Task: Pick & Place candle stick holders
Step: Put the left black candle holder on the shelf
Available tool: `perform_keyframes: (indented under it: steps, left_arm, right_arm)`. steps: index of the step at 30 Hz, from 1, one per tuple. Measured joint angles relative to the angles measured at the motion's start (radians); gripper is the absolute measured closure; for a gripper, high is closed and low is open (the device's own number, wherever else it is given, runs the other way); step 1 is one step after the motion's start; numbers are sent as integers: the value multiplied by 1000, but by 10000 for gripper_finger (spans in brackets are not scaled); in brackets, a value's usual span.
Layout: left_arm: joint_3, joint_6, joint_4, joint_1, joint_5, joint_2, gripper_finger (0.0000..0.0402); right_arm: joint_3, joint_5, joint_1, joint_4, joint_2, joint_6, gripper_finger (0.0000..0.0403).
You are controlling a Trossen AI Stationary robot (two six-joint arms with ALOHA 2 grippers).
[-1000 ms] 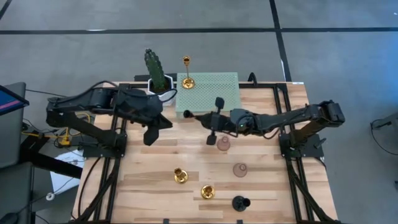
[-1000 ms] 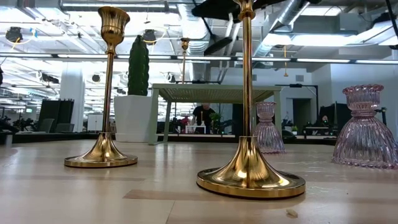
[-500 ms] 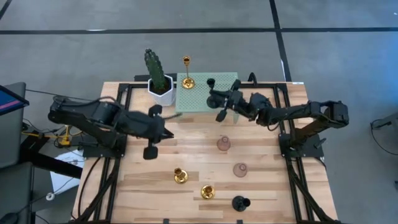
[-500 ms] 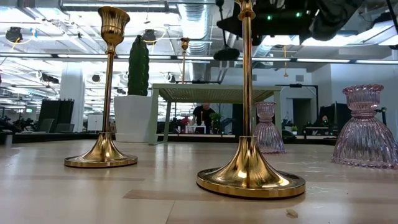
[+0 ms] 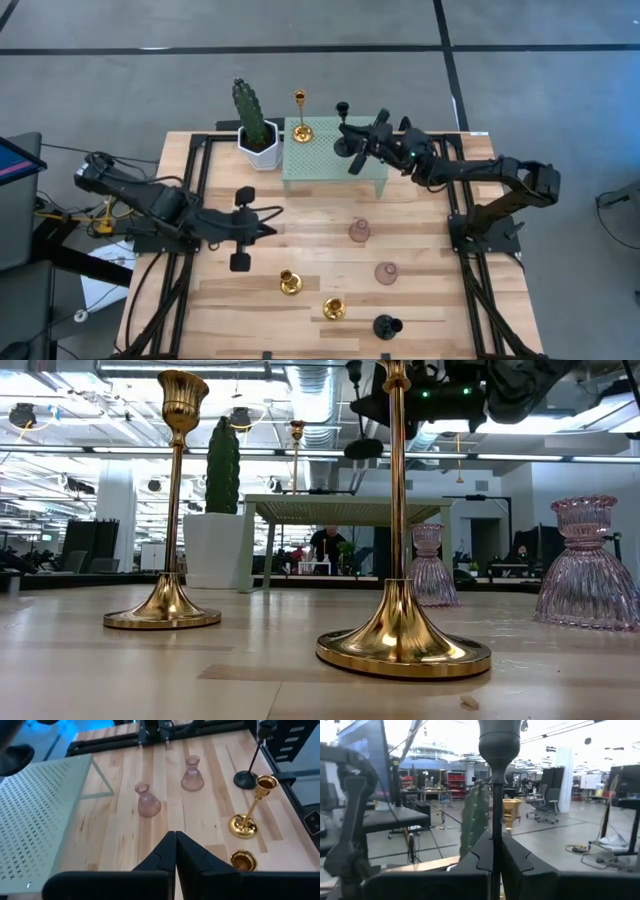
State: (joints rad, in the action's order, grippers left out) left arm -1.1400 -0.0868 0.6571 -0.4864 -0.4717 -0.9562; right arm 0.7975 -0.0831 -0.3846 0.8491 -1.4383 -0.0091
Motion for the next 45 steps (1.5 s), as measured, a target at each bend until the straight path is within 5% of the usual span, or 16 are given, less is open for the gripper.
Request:
perform_keyframes:
  steps: [11,23,40,45]
  left_arm:
    - [186,-1,-149,-88,-111,67,396]
    - [253,-24,-222,-149,-166,78,397]
    - [273,-25,-248,-149,-168,79,395]
    - [273,-24,-255,-149,-168,79,397]
  right_arm:
    - [56,7,-61,237,-278,87,403]
    - [169,-4,-125,215,-431,89,403]
    - [178,-20,-160,183,-446,60,402]
    - [178,-20,-159,170,-446,59,366]
